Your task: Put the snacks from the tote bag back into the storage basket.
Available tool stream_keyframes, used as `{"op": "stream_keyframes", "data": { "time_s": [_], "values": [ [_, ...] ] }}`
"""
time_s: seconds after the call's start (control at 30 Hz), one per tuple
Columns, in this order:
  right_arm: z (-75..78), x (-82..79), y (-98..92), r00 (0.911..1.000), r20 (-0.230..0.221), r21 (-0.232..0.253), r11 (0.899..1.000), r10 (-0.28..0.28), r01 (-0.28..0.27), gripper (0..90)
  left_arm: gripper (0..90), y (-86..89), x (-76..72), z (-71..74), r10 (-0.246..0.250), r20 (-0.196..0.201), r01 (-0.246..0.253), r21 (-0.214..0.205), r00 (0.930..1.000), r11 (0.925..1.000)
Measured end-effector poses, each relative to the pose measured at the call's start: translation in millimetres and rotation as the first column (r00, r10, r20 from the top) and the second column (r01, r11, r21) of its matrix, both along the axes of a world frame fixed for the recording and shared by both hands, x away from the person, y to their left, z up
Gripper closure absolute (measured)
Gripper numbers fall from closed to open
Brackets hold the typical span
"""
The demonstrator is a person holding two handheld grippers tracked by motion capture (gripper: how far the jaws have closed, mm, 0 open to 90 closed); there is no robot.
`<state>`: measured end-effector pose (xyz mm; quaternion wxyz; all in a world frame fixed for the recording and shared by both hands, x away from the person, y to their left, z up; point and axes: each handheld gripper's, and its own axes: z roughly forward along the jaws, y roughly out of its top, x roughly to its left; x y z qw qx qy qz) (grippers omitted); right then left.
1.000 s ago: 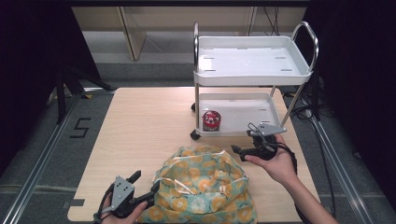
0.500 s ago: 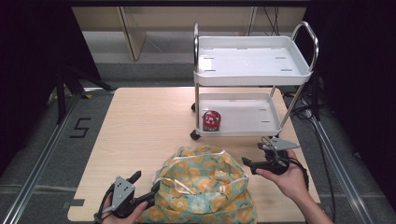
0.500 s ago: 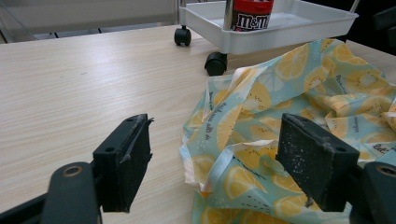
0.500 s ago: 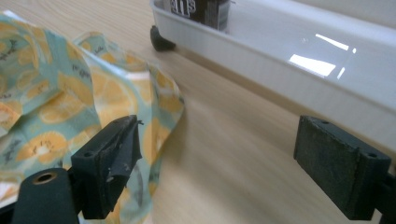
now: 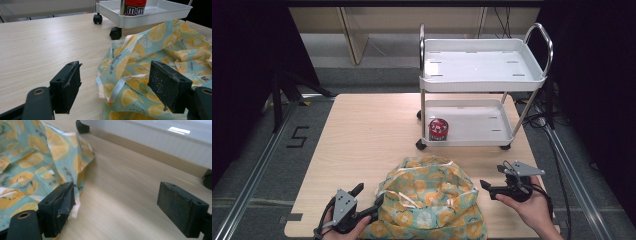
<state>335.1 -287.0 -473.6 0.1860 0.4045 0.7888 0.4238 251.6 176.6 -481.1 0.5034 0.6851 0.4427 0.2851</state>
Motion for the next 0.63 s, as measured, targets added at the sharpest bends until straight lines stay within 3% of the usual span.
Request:
{"op": "stream_keyframes", "data": {
  "time_s": [0.27, 0.37, 0.4, 0.43, 0.5, 0.57, 0.63],
  "values": [
    [-8.9, -6.5, -4.9, 0.9996, 0.018, 0.024, 0.999, -0.023, 0.023, 15.8, 25.4, -0.2, -0.8, -1.8, -0.002, -0.008, 0.002, -0.003, 1.0, 1.0],
    [-9.6, -7.7, -4.0, 0.9982, 0.058, 0.017, 1.0, -0.012, 0.011, 16.6, 25.5, -2.0, -2.0, -5.7, -0.01, -0.01, 0.01, -0.013, 0.9999, 0.9999],
    [-9.4, -7.7, -4.4, 0.9969, 0.077, 0.014, 1.0, -0.014, 0.013, 17.2, 25.6, -1.6, -2.9, -6.4, -0.016, -0.018, 0.016, 0.006, 0.9997, 0.9999],
    [-9.0, -8.2, -4.5, 0.9958, 0.09, 0.013, 1.0, -0.019, 0.018, 17.2, 25.6, -3.4, -2.7, -8.1, -0.015, -0.012, 0.015, -0.009, 0.9998, 0.9998],
    [-9.1, -10.5, -3.1, 0.9959, 0.084, 0.042, 0.999, -0.034, 0.031, 17.2, 25.5, -4.0, -2.7, -8.9, -0.022, -0.012, 0.022, 0.001, 0.9997, 0.9998],
    [-10.7, -9.6, -3.9, 0.9951, 0.097, 0.033, 0.999, -0.023, 0.02, 17.4, 25.5, -4.0, -1.3, -10.7, -0.028, -0.005, 0.028, -0.004, 0.9996, 0.9996],
    [-12.3, -11.5, -2.4, 0.9965, 0.079, 0.045, 0.999, -0.025, 0.022, 17.5, 25.4, -3.6, -1.7, -11.1, -0.016, -0.013, 0.015, -0.004, 0.9998, 0.9999]
  ]
}}
